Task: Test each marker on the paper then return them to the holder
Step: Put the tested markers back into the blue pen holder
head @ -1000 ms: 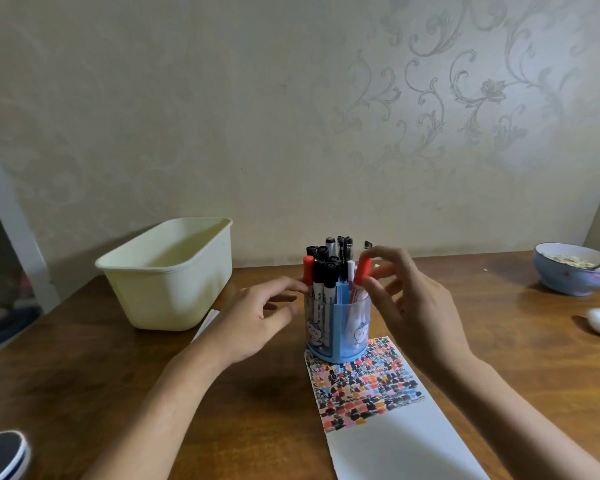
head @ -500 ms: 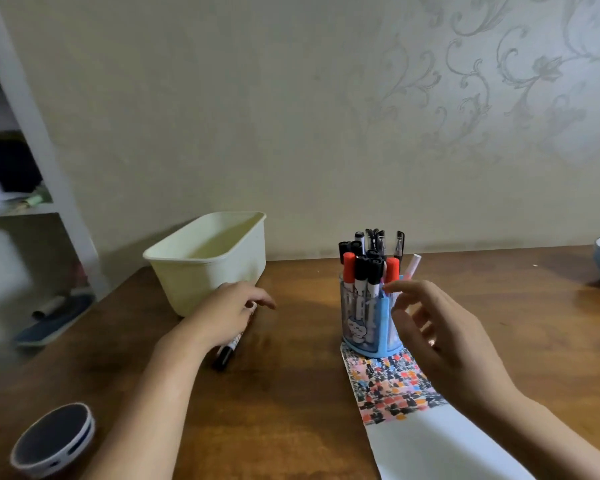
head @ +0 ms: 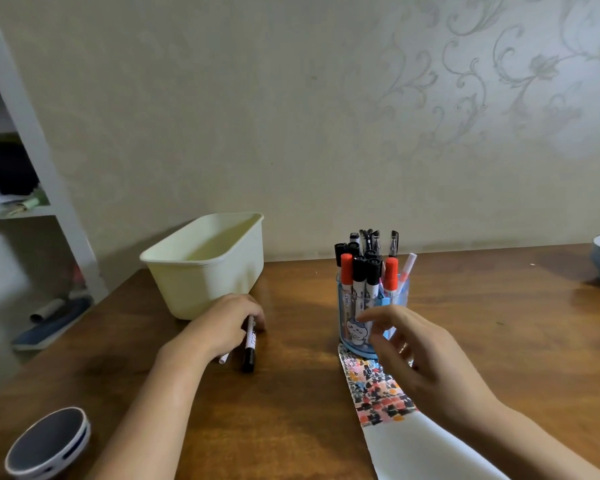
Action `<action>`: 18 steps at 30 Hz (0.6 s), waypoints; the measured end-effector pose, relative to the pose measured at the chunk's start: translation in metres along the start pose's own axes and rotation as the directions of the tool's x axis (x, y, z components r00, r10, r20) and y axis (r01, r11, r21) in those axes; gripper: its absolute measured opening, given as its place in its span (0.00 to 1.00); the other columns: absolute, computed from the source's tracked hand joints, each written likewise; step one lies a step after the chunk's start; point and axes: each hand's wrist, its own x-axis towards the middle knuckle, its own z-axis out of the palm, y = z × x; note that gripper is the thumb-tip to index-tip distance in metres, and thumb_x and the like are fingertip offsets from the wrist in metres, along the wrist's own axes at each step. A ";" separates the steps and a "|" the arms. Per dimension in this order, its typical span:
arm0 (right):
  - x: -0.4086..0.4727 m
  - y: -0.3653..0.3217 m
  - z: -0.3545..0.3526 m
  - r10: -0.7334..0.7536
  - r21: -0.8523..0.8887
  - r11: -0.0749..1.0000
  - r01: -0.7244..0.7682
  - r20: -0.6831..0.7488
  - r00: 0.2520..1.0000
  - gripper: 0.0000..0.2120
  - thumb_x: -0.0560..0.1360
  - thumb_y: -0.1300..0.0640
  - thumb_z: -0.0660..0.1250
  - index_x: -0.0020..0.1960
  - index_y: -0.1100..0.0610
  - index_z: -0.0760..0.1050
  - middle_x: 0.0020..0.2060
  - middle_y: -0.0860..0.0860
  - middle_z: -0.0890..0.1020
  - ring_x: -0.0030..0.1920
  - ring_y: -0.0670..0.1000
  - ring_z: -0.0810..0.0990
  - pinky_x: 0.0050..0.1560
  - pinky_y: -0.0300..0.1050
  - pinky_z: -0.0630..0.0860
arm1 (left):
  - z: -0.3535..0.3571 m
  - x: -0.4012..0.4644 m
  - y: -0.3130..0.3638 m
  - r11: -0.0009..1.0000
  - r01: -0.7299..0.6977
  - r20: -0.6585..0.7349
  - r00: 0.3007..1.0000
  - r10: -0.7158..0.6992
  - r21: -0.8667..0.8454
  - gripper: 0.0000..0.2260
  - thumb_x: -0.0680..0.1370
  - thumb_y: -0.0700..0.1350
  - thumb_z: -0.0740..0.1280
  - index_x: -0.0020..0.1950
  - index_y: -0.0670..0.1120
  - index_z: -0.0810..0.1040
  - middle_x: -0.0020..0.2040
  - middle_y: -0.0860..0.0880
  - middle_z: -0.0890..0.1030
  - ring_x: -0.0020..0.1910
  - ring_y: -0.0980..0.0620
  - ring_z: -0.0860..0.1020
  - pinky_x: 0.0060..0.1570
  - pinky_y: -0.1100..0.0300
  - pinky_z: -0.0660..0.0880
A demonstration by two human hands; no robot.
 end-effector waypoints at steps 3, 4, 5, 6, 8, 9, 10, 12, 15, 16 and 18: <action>-0.001 -0.002 0.000 -0.001 0.005 1.000 0.001 0.021 1.000 0.10 0.81 0.55 0.64 0.61 0.45 0.76 0.48 0.34 0.78 0.44 0.42 0.80 0.37 0.32 0.75 | -0.001 0.001 0.005 0.999 -0.023 0.025 0.999 0.023 -0.026 0.21 0.72 0.31 0.69 0.39 0.61 0.77 0.55 0.58 0.75 0.55 0.56 0.73 0.53 0.61 0.71; -0.001 -0.002 0.000 -0.005 0.004 1.000 0.005 0.024 1.000 0.10 0.81 0.54 0.64 0.61 0.45 0.75 0.48 0.34 0.78 0.44 0.42 0.80 0.37 0.33 0.76 | -0.001 0.001 0.008 0.999 -0.023 0.024 0.999 0.024 -0.046 0.20 0.72 0.34 0.71 0.39 0.62 0.77 0.54 0.58 0.75 0.54 0.56 0.73 0.53 0.59 0.72; -0.001 -0.002 0.000 -0.008 0.001 1.000 0.008 0.027 1.000 0.10 0.81 0.54 0.64 0.61 0.44 0.75 0.49 0.35 0.78 0.44 0.42 0.80 0.38 0.34 0.76 | -0.002 0.000 0.011 0.997 -0.025 0.011 1.000 0.026 -0.071 0.19 0.72 0.36 0.72 0.39 0.63 0.76 0.53 0.57 0.75 0.53 0.56 0.73 0.53 0.58 0.72; -0.001 -0.001 0.000 -0.010 -0.004 1.000 0.010 0.031 0.999 0.11 0.80 0.54 0.65 0.61 0.44 0.75 0.49 0.35 0.78 0.44 0.42 0.80 0.38 0.34 0.77 | -0.003 -0.001 0.016 0.995 -0.034 -0.016 0.999 0.033 -0.096 0.19 0.73 0.38 0.72 0.39 0.65 0.76 0.52 0.57 0.75 0.52 0.56 0.74 0.53 0.58 0.72; -0.001 -0.001 0.000 -0.011 -0.011 1.000 0.012 0.041 0.999 0.13 0.80 0.54 0.65 0.63 0.43 0.73 0.49 0.35 0.79 0.44 0.43 0.80 0.39 0.35 0.78 | -0.007 -0.004 0.030 0.986 -0.080 -0.079 0.995 0.068 -0.148 0.17 0.75 0.40 0.72 0.41 0.65 0.76 0.50 0.58 0.77 0.51 0.58 0.74 0.52 0.58 0.72; -0.001 -0.001 0.000 -0.014 -0.012 1.000 0.015 0.044 0.999 0.14 0.80 0.54 0.66 0.64 0.43 0.73 0.49 0.36 0.79 0.43 0.43 0.80 0.39 0.35 0.78 | -0.010 -0.005 0.039 0.975 -0.110 -0.100 0.991 0.092 -0.193 0.16 0.76 0.40 0.71 0.42 0.63 0.78 0.49 0.59 0.79 0.50 0.60 0.76 0.52 0.58 0.72; -0.001 -0.001 0.000 -0.018 -0.012 1.000 0.018 0.046 0.999 0.16 0.79 0.54 0.67 0.65 0.42 0.72 0.49 0.36 0.79 0.43 0.44 0.81 0.39 0.36 0.79 | -0.012 -0.007 0.049 0.959 -0.139 -0.106 0.988 0.116 -0.248 0.15 0.76 0.39 0.71 0.43 0.62 0.79 0.47 0.60 0.80 0.49 0.61 0.77 0.51 0.59 0.73; -0.001 -0.001 0.000 -0.018 0.002 1.000 0.018 0.052 0.998 0.19 0.79 0.53 0.68 0.67 0.42 0.71 0.49 0.37 0.79 0.42 0.44 0.81 0.39 0.37 0.80 | -0.017 -0.012 0.068 0.917 -0.184 -0.088 0.983 0.163 -0.353 0.13 0.77 0.39 0.71 0.44 0.59 0.81 0.45 0.60 0.81 0.47 0.63 0.79 0.51 0.61 0.75; 0.001 -0.002 -0.001 -0.002 0.053 0.999 -0.001 0.055 0.999 0.21 0.77 0.49 0.70 0.68 0.40 0.70 0.50 0.36 0.80 0.43 0.43 0.82 0.41 0.38 0.81 | -0.021 -0.016 0.090 0.872 -0.250 -0.095 0.968 0.231 -0.420 0.11 0.76 0.40 0.72 0.45 0.58 0.82 0.45 0.61 0.82 0.48 0.61 0.80 0.58 0.55 0.77; 0.001 -0.002 -0.001 -0.002 0.066 0.998 -0.001 0.045 0.999 0.20 0.77 0.48 0.69 0.67 0.40 0.71 0.51 0.36 0.80 0.44 0.43 0.82 0.41 0.38 0.81 | -0.021 -0.016 0.095 0.858 -0.268 -0.109 0.963 0.245 -0.437 0.11 0.75 0.40 0.73 0.45 0.58 0.82 0.45 0.62 0.82 0.49 0.61 0.80 0.59 0.53 0.77; 0.002 -0.003 -0.001 -0.001 0.083 0.997 -0.001 0.016 1.000 0.17 0.76 0.45 0.68 0.64 0.39 0.73 0.52 0.35 0.80 0.44 0.44 0.82 0.40 0.37 0.80 | -0.021 -0.017 0.103 0.836 -0.293 -0.129 0.956 0.264 -0.464 0.11 0.74 0.40 0.74 0.45 0.58 0.82 0.46 0.62 0.83 0.50 0.62 0.80 0.59 0.51 0.77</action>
